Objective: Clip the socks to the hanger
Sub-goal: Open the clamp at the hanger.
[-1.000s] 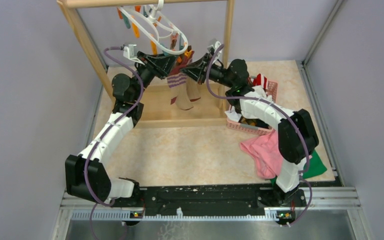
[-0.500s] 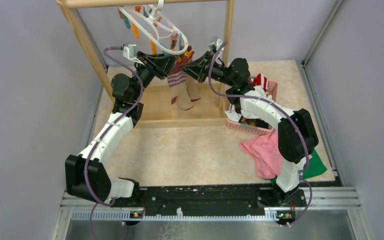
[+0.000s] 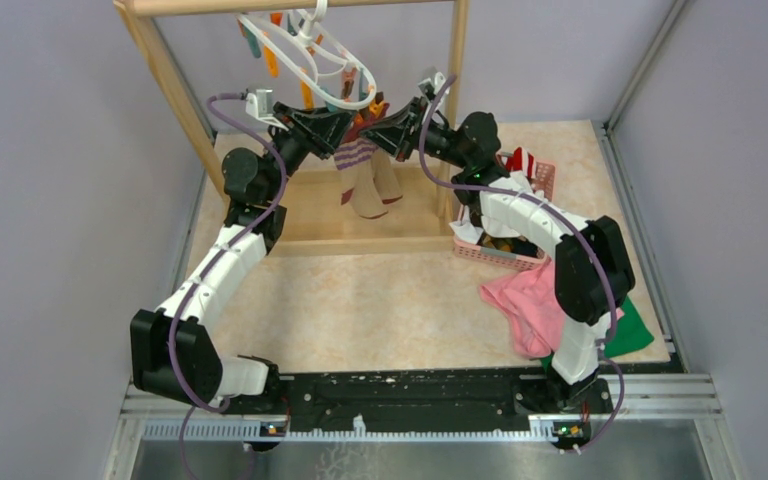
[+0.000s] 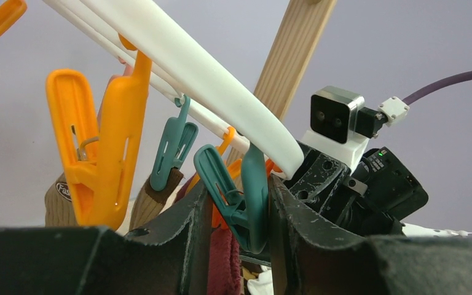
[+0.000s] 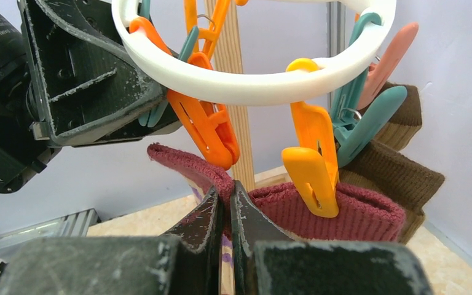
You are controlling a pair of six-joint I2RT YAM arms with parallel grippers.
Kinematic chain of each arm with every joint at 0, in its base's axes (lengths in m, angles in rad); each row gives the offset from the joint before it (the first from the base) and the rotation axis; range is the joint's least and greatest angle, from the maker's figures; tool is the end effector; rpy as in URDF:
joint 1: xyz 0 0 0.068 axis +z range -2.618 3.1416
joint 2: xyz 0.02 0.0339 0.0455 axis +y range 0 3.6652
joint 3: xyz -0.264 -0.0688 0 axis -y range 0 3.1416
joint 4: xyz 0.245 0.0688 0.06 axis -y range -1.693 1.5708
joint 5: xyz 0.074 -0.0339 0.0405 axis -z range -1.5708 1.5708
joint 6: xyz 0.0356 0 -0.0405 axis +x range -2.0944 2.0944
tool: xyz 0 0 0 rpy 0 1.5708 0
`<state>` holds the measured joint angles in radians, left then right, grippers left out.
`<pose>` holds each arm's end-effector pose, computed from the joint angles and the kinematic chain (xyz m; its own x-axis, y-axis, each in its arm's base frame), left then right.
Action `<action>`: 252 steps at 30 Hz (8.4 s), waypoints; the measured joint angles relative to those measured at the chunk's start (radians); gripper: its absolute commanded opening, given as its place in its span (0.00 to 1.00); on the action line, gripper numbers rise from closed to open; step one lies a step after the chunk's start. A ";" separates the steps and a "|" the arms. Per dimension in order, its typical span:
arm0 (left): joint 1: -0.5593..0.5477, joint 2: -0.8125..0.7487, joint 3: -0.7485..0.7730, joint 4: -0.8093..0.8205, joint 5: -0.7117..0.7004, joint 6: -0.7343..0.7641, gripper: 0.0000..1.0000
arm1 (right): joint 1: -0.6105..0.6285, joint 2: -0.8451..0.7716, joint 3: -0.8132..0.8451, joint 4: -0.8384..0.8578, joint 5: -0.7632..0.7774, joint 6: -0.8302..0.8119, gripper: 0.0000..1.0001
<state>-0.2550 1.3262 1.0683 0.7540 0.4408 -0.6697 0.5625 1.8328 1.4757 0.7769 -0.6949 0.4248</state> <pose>0.2881 -0.0908 0.4157 -0.0059 -0.5786 -0.8156 0.7494 0.5374 -0.3867 0.3528 0.2494 0.3804 -0.0585 0.3373 -0.9396 -0.9660 0.2183 0.1386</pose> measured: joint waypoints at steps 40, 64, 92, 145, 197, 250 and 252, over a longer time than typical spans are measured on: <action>0.026 0.000 -0.017 0.055 0.069 -0.011 0.17 | -0.010 0.023 0.052 -0.088 -0.017 0.061 0.00; 0.028 0.000 -0.017 0.057 0.098 0.058 0.15 | -0.017 0.023 0.052 -0.066 -0.042 0.134 0.00; 0.024 -0.009 -0.026 0.041 0.128 0.080 0.51 | -0.017 0.023 0.052 -0.087 -0.045 0.136 0.00; -0.085 -0.087 0.059 -0.382 -0.137 -0.006 0.74 | -0.024 0.026 0.052 -0.113 -0.037 0.093 0.00; -0.137 0.040 0.161 -0.340 -0.275 0.098 0.39 | -0.024 0.027 0.052 -0.116 -0.037 0.094 0.00; -0.139 0.031 0.147 -0.282 -0.221 0.151 0.18 | -0.096 0.025 -0.023 0.088 -0.229 0.092 0.00; -0.139 0.031 0.147 -0.281 -0.220 0.153 0.18 | -0.096 0.025 -0.023 0.098 -0.232 0.098 0.00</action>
<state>-0.3939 1.3567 1.2152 0.4732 0.2203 -0.5171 0.4667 1.8580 1.4525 0.8749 -0.9268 0.5224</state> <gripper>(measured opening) 0.321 0.017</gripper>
